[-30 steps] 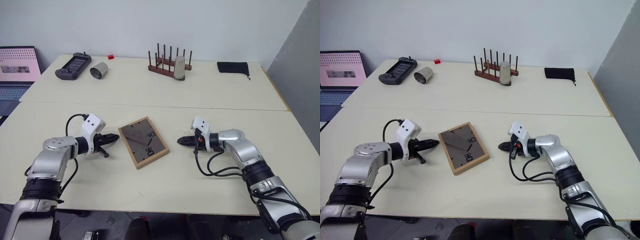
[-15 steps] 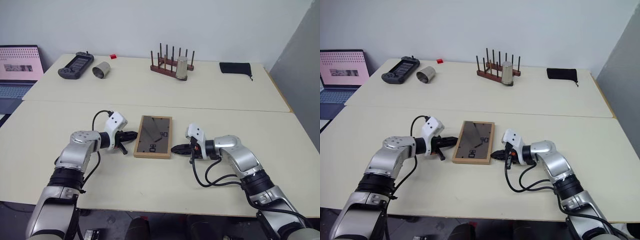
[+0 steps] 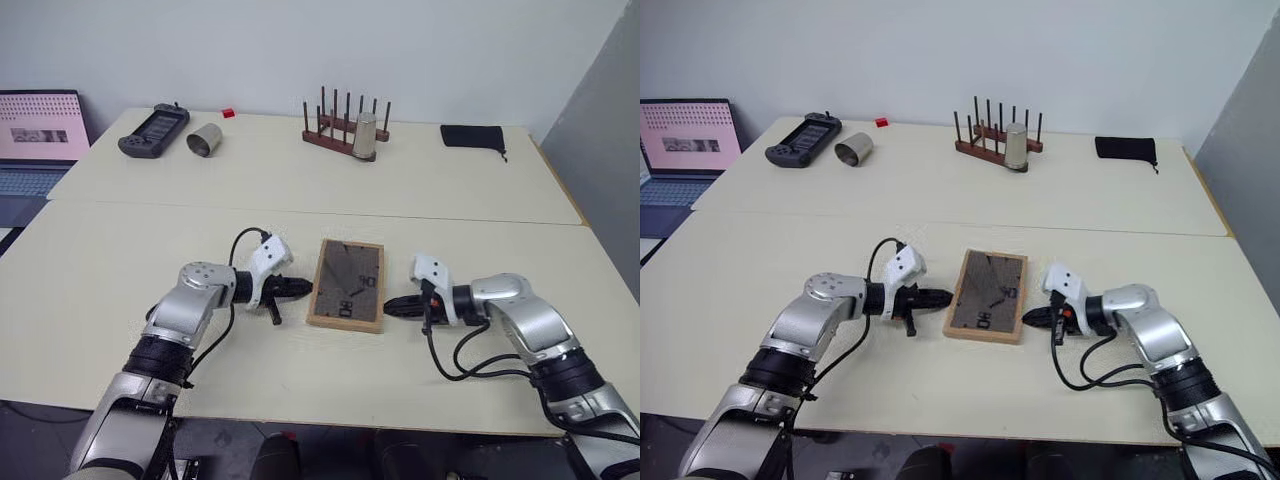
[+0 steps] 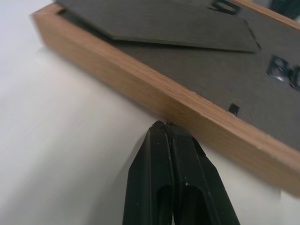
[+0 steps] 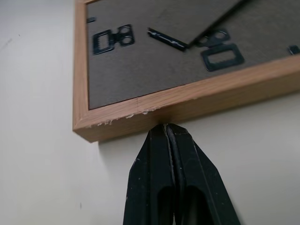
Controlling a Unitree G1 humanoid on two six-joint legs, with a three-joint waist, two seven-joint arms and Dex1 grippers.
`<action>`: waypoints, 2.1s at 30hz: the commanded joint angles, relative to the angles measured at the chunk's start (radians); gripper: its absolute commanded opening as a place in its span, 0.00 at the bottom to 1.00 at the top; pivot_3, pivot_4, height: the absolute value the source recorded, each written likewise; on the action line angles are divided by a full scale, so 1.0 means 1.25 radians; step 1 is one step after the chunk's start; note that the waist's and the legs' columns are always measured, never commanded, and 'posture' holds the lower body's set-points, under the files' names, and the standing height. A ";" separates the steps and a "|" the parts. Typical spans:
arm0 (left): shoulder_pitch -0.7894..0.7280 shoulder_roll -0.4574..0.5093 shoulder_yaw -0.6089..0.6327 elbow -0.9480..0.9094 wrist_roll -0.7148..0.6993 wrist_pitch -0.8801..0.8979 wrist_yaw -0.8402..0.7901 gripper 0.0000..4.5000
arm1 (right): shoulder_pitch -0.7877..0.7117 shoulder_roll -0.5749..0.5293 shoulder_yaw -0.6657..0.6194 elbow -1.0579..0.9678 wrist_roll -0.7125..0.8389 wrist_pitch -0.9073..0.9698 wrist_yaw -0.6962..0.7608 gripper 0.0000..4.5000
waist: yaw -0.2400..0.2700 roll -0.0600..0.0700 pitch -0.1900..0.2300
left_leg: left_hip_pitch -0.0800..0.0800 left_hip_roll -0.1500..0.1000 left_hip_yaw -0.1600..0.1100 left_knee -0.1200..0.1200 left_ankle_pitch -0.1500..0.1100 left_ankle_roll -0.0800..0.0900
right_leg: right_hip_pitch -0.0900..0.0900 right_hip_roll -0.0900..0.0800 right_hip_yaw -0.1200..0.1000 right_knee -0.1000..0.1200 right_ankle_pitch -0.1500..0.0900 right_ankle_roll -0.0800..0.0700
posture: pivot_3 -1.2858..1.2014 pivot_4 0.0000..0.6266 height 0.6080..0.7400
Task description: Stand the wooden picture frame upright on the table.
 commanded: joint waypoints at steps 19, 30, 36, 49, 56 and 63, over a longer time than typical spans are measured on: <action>-0.029 0.088 0.156 -0.049 -0.233 0.511 -0.027 0.24 | -0.062 0.016 -0.061 0.169 -0.067 -0.144 -0.145 0.00 | -0.013 0.000 0.000 | 0.001 0.000 0.000 0.000 0.000 0.000 | 0.000 0.000 0.000 0.000 0.000 0.000 | 0.52 0.24 1.00; -0.073 0.103 0.145 -0.084 -0.385 0.887 0.009 0.72 | -0.041 0.027 -0.057 0.141 -0.066 -0.136 -0.139 0.00 | -0.015 0.000 0.000 | 0.001 0.000 -0.001 0.000 0.000 0.000 | 0.000 0.000 0.000 0.001 0.000 0.000 | 0.52 0.24 1.00; -0.099 0.068 0.161 -0.021 -0.411 0.955 0.057 0.98 | -0.016 0.027 -0.060 0.099 -0.059 -0.114 -0.144 0.00 | -0.014 0.000 0.000 | 0.001 0.000 -0.001 0.000 0.000 0.000 | 0.001 0.000 0.000 0.001 0.000 0.000 | 0.52 0.24 1.00; -0.132 -0.038 0.160 0.117 -0.377 0.873 0.163 0.98 | 0.017 0.093 -0.013 -0.013 -0.046 -0.047 -0.165 0.00 | -0.012 0.000 -0.001 | 0.004 -0.001 -0.001 0.000 0.000 0.000 | 0.003 0.000 0.000 0.001 0.000 0.000 | 0.52 0.24 1.00; -0.119 -0.064 0.133 0.075 -0.391 0.834 0.154 0.98 | -0.019 0.163 0.012 -0.003 -0.053 -0.040 -0.199 0.00 | -0.011 0.001 -0.001 | 0.008 -0.001 -0.002 0.000 0.000 0.000 | 0.009 0.000 0.000 0.000 0.000 0.001 | 0.52 0.24 1.00; -0.102 -0.032 0.143 0.040 -0.408 0.817 0.135 0.85 | 0.000 0.156 0.002 -0.009 -0.054 -0.035 -0.203 0.00 | -0.010 0.001 -0.001 | 0.007 -0.001 -0.002 0.000 0.000 0.000 | 0.008 0.000 0.000 -0.001 0.000 0.001 | 0.52 0.24 1.00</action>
